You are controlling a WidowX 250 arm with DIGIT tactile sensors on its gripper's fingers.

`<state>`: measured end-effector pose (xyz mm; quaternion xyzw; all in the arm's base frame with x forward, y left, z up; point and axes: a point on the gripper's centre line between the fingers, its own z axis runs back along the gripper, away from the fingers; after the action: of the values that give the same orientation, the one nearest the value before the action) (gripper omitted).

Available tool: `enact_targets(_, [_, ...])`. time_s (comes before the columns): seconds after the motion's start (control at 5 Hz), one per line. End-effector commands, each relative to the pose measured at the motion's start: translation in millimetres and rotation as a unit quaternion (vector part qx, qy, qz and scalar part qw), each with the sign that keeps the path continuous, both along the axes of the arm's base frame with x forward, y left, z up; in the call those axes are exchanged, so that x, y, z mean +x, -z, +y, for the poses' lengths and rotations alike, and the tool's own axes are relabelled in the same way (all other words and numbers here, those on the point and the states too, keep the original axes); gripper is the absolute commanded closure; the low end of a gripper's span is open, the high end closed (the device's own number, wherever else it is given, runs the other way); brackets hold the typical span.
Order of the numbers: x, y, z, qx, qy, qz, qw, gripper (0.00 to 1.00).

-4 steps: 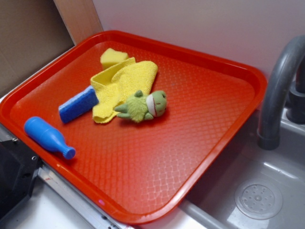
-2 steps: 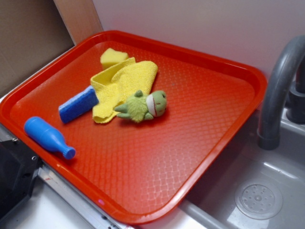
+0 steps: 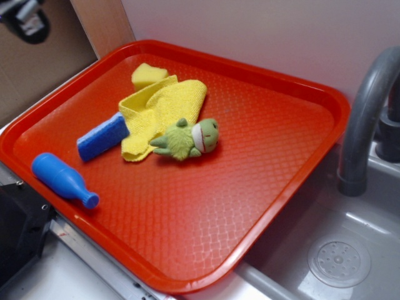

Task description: Grab the blue sponge.

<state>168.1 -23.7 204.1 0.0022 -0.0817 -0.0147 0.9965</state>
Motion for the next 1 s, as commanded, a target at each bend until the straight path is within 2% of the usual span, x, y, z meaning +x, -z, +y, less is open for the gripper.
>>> enact_targets(0.0, [19,65,21,0.027,0.035,0.023,0.999,0.00])
enact_targets(0.4, [14,125,41,0.023,0.050,0.072,0.996,0.00])
enact_targets(0.6, [15,149,40,0.015,0.072,0.094,0.993,0.00])
enact_targets(0.8, [18,184,28,-0.015,0.117,0.130,0.984,0.00])
